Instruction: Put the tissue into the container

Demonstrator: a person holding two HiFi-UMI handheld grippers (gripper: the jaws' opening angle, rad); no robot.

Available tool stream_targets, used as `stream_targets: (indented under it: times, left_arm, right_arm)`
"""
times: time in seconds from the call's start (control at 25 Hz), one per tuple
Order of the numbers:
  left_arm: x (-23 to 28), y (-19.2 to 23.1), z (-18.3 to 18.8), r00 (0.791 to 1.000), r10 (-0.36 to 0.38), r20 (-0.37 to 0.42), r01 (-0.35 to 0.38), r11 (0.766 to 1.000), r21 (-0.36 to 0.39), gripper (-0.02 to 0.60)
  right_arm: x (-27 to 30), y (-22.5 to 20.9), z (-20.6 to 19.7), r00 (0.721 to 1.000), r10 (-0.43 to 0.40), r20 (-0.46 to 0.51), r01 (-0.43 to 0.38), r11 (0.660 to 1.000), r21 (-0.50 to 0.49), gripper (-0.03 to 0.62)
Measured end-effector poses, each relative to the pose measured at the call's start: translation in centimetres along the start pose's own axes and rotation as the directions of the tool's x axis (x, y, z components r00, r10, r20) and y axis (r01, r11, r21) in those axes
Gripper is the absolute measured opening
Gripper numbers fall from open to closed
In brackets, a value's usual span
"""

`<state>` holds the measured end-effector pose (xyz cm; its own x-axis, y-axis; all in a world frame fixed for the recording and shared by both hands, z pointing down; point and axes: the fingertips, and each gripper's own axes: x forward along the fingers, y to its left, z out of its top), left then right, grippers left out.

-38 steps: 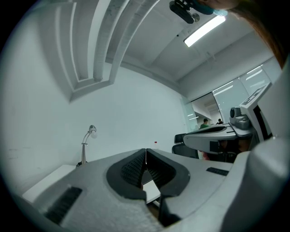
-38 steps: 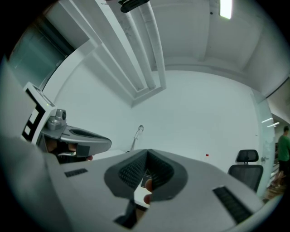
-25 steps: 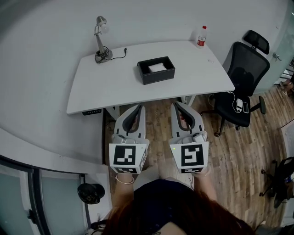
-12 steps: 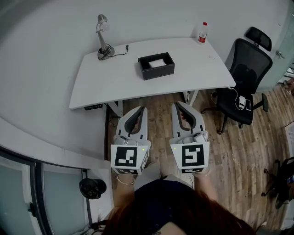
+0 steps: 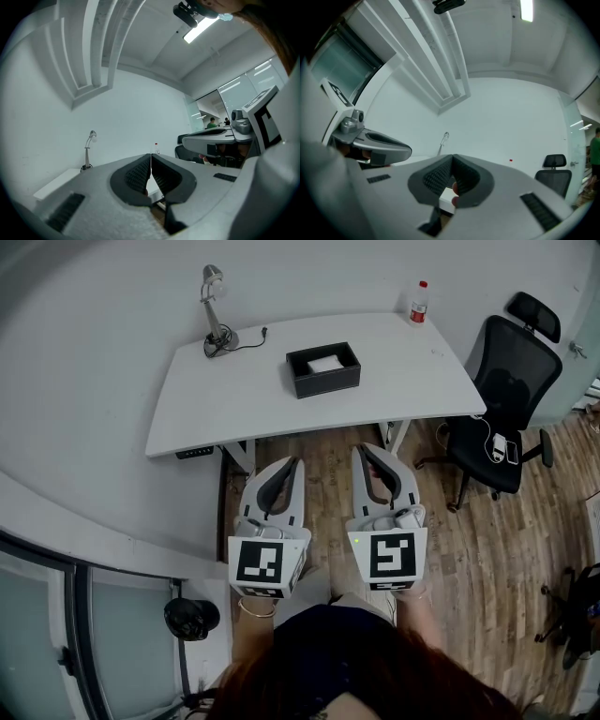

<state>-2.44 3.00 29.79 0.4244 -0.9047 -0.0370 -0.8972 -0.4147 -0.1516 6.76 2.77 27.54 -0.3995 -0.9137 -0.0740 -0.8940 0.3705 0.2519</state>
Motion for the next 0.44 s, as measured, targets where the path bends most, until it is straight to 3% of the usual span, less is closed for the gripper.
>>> stream_targets:
  times: [0.44]
  left_arm:
    - [0.9,0.9,-0.3,1.0,-0.013,0.007,0.013,1.0,0.002,0.028]
  right_arm:
    - [1.7,-0.3,-0.7,1.0,0.005,-0.006,-0.005,1.0,0.012,0.02]
